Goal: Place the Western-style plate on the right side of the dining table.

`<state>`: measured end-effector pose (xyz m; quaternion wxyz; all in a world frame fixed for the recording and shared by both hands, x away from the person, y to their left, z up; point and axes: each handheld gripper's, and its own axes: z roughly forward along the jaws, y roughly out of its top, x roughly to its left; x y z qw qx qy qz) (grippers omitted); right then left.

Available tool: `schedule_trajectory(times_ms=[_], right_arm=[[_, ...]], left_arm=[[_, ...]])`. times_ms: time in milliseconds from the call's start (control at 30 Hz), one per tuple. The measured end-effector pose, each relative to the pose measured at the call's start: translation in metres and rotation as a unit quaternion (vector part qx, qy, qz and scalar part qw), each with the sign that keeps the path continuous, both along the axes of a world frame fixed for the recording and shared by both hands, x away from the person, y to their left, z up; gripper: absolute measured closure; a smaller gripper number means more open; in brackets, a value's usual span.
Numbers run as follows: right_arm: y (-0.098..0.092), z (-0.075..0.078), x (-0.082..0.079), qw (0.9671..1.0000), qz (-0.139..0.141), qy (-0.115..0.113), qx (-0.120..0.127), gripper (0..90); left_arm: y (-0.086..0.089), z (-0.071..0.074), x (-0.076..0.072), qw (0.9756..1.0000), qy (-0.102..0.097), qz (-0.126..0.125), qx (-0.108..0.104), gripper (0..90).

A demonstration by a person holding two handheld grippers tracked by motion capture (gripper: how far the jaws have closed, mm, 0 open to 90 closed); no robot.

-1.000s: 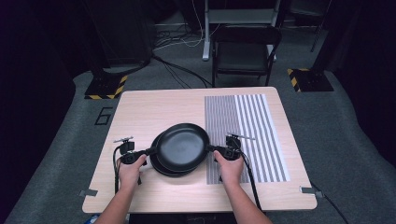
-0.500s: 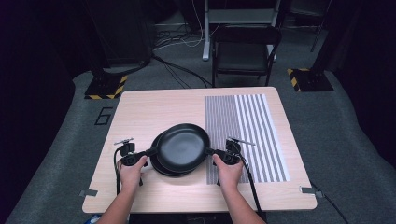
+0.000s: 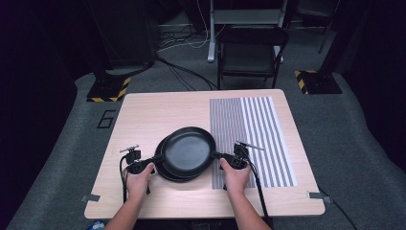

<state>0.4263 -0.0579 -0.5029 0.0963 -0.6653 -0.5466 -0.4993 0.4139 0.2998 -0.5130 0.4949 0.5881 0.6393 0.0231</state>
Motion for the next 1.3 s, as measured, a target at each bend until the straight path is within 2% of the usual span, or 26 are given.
schedule_trajectory(times_ms=[100, 233, 333, 433, 467, 633, 767, 800, 833, 933, 967, 1033, 1067, 1133, 1200, 1300], right_arm=[[0.0, 0.0, 0.0, 1.0, -0.001, -0.003, -0.002, 79.5], [0.0, 0.0, -0.001, 1.0, -0.002, -0.006, -0.007, 79.6], [0.003, 0.002, -0.002, 0.9995, -0.004, -0.014, -0.027, 79.7], [0.004, 0.001, -0.001, 0.9994, -0.006, -0.016, -0.03, 79.8], [0.005, 0.002, -0.002, 0.9994, -0.009, -0.013, -0.032, 79.9], [0.008, 0.001, -0.004, 0.999, -0.017, -0.019, -0.038, 79.9], [0.014, 0.0, -0.004, 0.9988, -0.018, -0.016, -0.043, 79.8], [0.018, -0.002, -0.004, 0.9984, -0.017, -0.017, -0.05, 79.6], [0.018, -0.002, -0.004, 0.9984, -0.017, -0.017, -0.05, 79.6], [0.02, -0.004, -0.006, 0.9989, -0.022, -0.013, -0.04, 79.2], [0.02, -0.005, -0.007, 0.9985, -0.022, -0.019, -0.046, 79.0], [0.021, -0.005, -0.008, 0.9984, -0.026, -0.018, -0.047, 78.9], [0.022, -0.005, -0.009, 0.9982, -0.027, -0.022, -0.048, 78.9], [0.022, -0.005, -0.009, 0.9981, -0.028, -0.024, -0.05, 78.8], [0.023, -0.005, -0.009, 0.9978, -0.027, -0.027, -0.053, 78.7], [0.023, -0.006, -0.01, 0.9975, -0.027, -0.032, -0.057, 78.5]], left_arm=[[-0.004, 0.0, -0.001, 1.0, 0.004, 0.007, 0.002, 76.9], [-0.008, -0.003, -0.003, 0.9998, 0.009, 0.015, -0.012, 76.4], [-0.009, -0.005, -0.007, 0.9994, 0.006, 0.024, -0.023, 76.5], [-0.013, -0.005, -0.01, 0.9992, 0.004, 0.036, -0.017, 75.8], [-0.015, -0.006, -0.011, 0.9988, 0.002, 0.045, -0.021, 75.9], [-0.016, -0.007, -0.013, 0.9981, -0.002, 0.055, -0.027, 76.2], [-0.015, -0.011, -0.014, 0.9958, -0.005, 0.074, -0.055, 78.1], [-0.014, -0.011, -0.014, 0.9952, -0.005, 0.077, -0.06, 78.5], [-0.014, -0.012, -0.014, 0.9953, -0.006, 0.076, -0.059, 78.5], [-0.015, -0.012, -0.015, 0.9937, -0.008, 0.088, -0.07, 79.0], [-0.014, -0.012, -0.015, 0.9944, -0.009, 0.084, -0.063, 78.9], [-0.016, -0.012, -0.015, 0.9939, -0.013, 0.092, -0.06, 78.7], [-0.018, -0.011, -0.016, 0.994, -0.014, 0.096, -0.049, 78.3], [-0.019, -0.01, -0.015, 0.994, -0.014, 0.097, -0.048, 78.0], [-0.019, -0.01, -0.014, 0.9953, -0.014, 0.089, -0.036, 77.5], [-0.017, -0.01, -0.012, 0.9953, -0.013, 0.088, -0.04, 77.8]])
